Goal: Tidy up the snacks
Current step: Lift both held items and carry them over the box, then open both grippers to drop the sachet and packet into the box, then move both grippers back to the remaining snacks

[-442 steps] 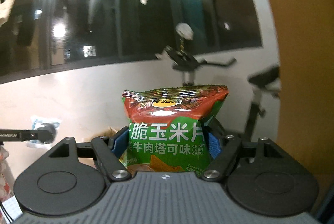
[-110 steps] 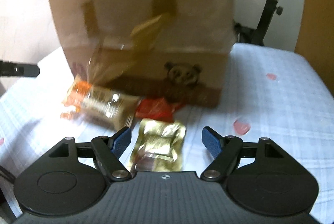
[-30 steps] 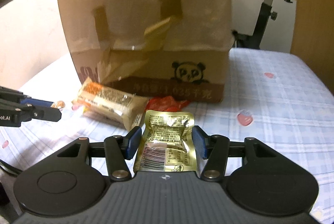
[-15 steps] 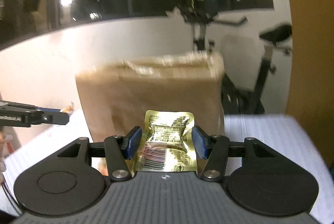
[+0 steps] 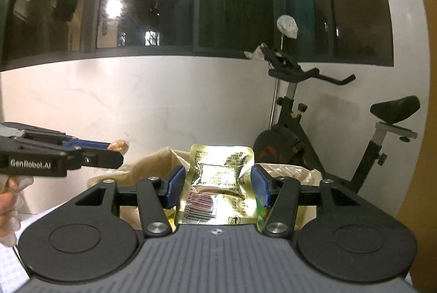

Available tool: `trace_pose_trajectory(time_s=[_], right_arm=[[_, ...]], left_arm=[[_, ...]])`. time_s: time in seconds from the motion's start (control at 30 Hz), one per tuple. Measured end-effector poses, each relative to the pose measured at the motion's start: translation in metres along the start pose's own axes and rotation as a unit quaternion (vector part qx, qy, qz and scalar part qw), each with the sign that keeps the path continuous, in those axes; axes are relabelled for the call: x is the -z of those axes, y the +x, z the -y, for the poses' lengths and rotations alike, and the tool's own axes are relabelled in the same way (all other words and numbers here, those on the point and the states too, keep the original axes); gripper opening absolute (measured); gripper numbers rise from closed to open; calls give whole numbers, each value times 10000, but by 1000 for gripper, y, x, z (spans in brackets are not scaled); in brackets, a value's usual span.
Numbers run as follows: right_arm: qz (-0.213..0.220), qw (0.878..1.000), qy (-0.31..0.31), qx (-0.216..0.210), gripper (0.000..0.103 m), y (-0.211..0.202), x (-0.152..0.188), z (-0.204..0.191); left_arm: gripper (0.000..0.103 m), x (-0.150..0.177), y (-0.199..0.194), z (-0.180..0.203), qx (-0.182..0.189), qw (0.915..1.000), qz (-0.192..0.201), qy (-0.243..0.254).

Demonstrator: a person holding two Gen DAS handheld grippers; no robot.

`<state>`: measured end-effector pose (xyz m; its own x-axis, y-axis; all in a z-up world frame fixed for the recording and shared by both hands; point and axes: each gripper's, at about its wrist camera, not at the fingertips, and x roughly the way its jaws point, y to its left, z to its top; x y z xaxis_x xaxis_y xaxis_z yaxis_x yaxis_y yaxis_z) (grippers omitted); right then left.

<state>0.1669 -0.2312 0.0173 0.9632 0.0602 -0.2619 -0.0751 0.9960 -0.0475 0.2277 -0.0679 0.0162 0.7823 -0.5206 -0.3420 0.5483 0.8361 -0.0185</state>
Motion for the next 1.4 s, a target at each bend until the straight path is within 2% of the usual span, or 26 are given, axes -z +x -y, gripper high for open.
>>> trace_pose_trajectory(time_s=[0.13,0.3,0.37,0.43,0.5,0.63,0.87,1.13,1.4], right_arm=[[-250,9995,47,205,56,32,1,2],[-554,9978,97,359,56,47,12,9],[-651,9972,137,339,59,47,16,12],[-679,9971,98,329,60,43,21,12],[-658,9969,-24,420,61,39,24,11],[-588,9974,33,416,65,28,28,11],[-353,9988,14,324,65,-4,30,8],[-240,9993,85,257,65,-38,42,7],[-223,9991,180,308,65,-60,64,7]], left_arm=[[23,2,22,-11,-147,9992,-299,-233],[24,11,27,-12,-180,9987,-461,-88],[28,14,26,-11,-182,9988,-465,-18],[47,15,27,-12,-265,9985,-476,35],[51,15,22,-14,-357,9985,-422,51],[52,17,7,-18,-366,9985,-387,79],[55,28,-32,-19,-347,9991,-211,141],[60,43,-62,-25,-318,9989,-134,-308],[60,75,-68,-16,-271,9972,-421,-555]])
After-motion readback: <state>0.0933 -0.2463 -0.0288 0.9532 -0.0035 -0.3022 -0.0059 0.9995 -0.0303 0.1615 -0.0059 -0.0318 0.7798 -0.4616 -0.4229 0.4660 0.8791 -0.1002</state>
